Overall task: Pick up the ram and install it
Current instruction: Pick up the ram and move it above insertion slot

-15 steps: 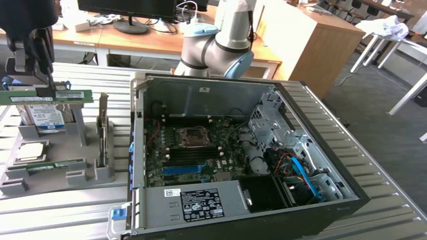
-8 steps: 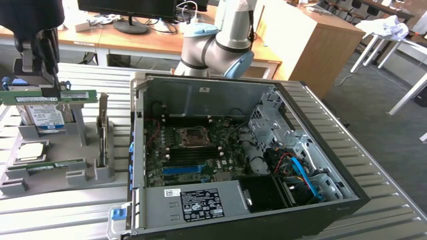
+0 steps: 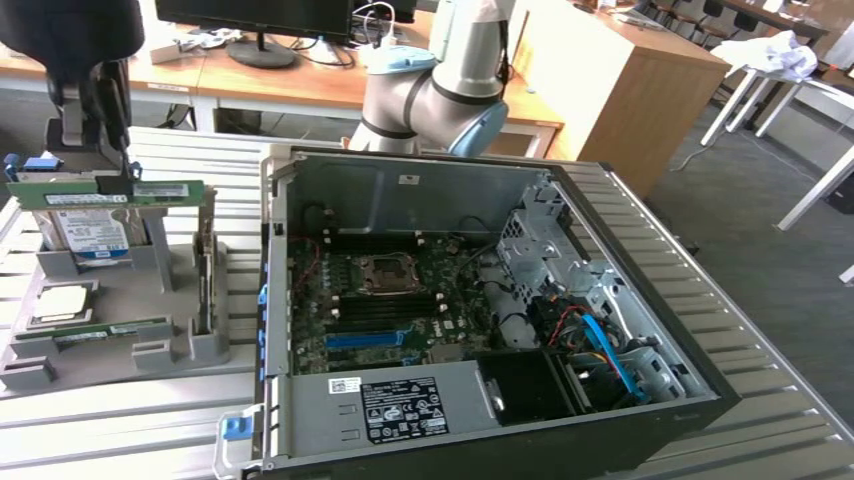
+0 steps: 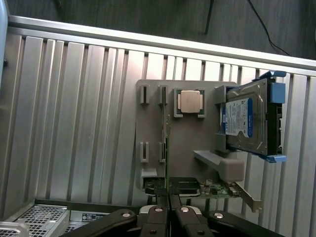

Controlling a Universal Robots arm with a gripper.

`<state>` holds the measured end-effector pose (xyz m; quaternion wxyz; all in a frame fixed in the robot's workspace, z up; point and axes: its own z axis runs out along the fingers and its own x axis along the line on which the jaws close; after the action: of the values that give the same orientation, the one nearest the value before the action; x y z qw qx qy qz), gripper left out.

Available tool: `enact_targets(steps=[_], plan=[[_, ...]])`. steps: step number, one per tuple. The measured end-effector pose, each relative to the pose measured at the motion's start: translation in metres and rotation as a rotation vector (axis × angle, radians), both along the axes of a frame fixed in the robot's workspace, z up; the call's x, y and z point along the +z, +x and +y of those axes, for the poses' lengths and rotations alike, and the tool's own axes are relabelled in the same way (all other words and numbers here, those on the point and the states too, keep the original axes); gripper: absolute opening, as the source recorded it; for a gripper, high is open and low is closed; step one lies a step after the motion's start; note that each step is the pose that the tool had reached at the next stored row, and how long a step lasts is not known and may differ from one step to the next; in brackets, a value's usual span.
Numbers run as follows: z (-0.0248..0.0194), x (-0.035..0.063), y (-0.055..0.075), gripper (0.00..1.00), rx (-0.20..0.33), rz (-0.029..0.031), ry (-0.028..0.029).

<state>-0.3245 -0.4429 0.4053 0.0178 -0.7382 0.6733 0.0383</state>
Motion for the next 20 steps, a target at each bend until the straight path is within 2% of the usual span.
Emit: enact_targets(steps=[20], plan=[[0.0000, 0.0000, 0.022, 0.12, 0.000, 0.0000, 0.0000]])
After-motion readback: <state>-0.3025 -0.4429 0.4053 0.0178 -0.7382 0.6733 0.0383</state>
